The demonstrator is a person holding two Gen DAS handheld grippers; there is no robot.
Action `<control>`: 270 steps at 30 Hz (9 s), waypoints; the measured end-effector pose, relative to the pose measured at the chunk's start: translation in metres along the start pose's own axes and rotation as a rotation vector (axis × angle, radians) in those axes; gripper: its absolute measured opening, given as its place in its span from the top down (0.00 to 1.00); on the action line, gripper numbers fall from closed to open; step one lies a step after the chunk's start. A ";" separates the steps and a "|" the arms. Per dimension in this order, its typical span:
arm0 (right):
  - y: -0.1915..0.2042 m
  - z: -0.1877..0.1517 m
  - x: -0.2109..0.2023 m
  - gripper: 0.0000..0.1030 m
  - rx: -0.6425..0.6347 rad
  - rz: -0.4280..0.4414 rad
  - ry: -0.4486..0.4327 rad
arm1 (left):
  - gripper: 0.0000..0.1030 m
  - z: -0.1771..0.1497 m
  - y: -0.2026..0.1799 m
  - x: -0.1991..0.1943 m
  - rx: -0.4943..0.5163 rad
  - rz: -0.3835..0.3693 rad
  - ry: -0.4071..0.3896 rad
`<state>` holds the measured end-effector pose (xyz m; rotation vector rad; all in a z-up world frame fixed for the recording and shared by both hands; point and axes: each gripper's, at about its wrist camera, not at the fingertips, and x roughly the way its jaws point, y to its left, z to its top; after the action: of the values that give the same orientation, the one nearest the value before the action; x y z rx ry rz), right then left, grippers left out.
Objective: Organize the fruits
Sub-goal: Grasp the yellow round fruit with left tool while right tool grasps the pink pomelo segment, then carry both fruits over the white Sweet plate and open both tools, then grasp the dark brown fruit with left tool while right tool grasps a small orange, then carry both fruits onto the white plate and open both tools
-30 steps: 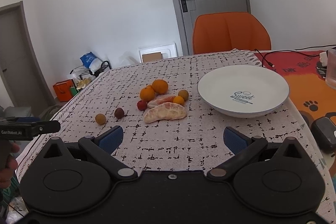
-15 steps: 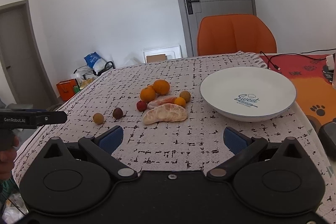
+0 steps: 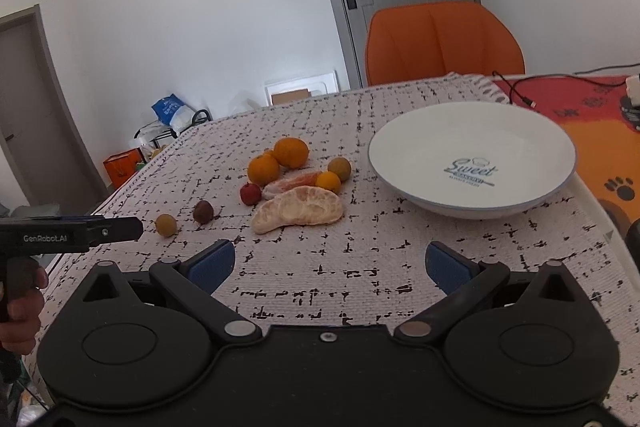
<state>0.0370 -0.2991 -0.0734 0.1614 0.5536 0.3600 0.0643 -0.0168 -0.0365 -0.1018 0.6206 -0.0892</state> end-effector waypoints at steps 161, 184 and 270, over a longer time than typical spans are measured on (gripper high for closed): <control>-0.071 0.027 0.014 0.00 0.133 -0.147 -0.169 | 0.17 0.055 -0.093 0.066 0.091 -0.025 -0.058; -0.023 0.038 0.045 0.00 0.031 -0.085 -0.106 | 0.19 0.035 -0.027 0.075 -0.039 -0.011 -0.024; -0.090 0.040 0.021 0.79 0.108 -0.152 -0.178 | 0.79 0.061 -0.118 0.080 0.065 -0.144 -0.063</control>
<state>0.1013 -0.3763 -0.0720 0.2510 0.4067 0.1657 0.1581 -0.1386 -0.0187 -0.0860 0.5468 -0.2445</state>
